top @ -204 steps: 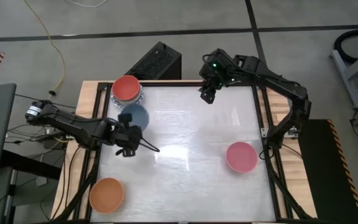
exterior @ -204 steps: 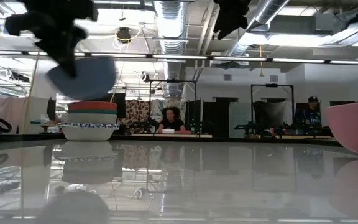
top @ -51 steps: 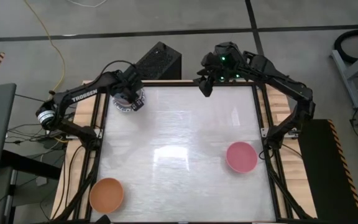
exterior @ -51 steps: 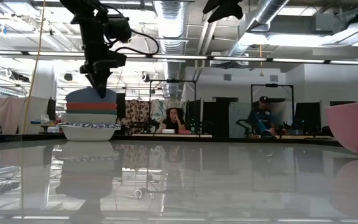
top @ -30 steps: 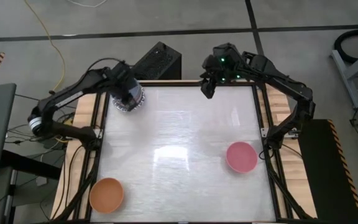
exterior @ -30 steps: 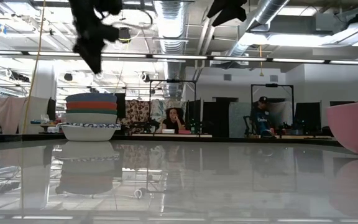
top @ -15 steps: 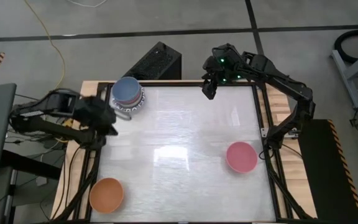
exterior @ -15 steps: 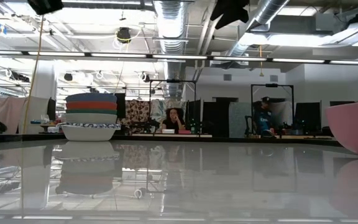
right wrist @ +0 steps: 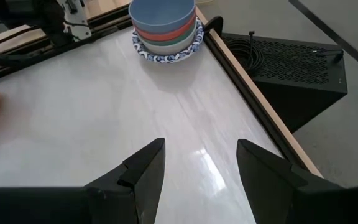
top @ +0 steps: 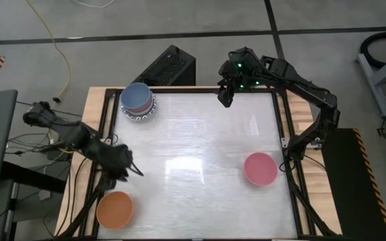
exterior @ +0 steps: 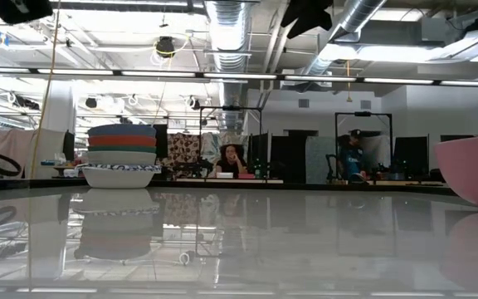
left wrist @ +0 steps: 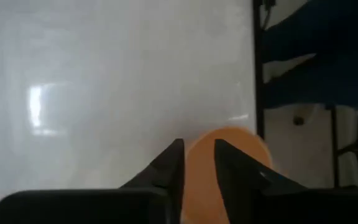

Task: Nest bowls inside each other
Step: Stack the brown bowl on top of the blue bowl

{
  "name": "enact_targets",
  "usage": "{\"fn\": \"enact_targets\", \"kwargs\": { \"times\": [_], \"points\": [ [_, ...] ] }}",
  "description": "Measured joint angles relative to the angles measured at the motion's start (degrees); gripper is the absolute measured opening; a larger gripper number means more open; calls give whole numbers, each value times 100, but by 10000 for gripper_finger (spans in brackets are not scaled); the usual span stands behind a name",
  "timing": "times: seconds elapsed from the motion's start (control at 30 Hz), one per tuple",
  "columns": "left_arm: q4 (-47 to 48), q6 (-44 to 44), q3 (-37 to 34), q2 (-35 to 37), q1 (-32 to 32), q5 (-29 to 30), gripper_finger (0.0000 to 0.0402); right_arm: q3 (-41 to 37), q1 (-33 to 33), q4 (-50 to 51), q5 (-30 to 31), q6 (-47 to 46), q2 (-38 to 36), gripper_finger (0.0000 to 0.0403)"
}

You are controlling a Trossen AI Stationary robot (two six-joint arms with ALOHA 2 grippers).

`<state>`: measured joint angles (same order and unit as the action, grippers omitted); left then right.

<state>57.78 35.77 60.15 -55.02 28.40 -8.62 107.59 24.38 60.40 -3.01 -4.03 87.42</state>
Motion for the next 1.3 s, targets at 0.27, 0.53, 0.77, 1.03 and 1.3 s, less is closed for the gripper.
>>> {"fn": "enact_targets", "kwargs": {
  "times": [0.27, 0.53, 0.77, 1.03, 1.3],
  "points": [
    [-933, 944, -925, -48, 899, -154, 157, 0, 2, 0, 0, 5, 0, 218],
    [-952, 1251, -1426, -51, 1635, 383, 195, 0, 2, 0, 0, 4, 0, 218],
    [-1379, 1303, -1932, -51, 1771, 569, 197, 0, 0, 8, 0, -45, 0, 218],
    [-1851, 1634, -2623, -48, 1812, 453, 197, 0, 0, 68, 0, -51, 0, 218],
    [-2429, 1789, -3327, -51, 1812, -121, 155, 0, 0, 68, 0, -66, 0, 218]
  ]
}}
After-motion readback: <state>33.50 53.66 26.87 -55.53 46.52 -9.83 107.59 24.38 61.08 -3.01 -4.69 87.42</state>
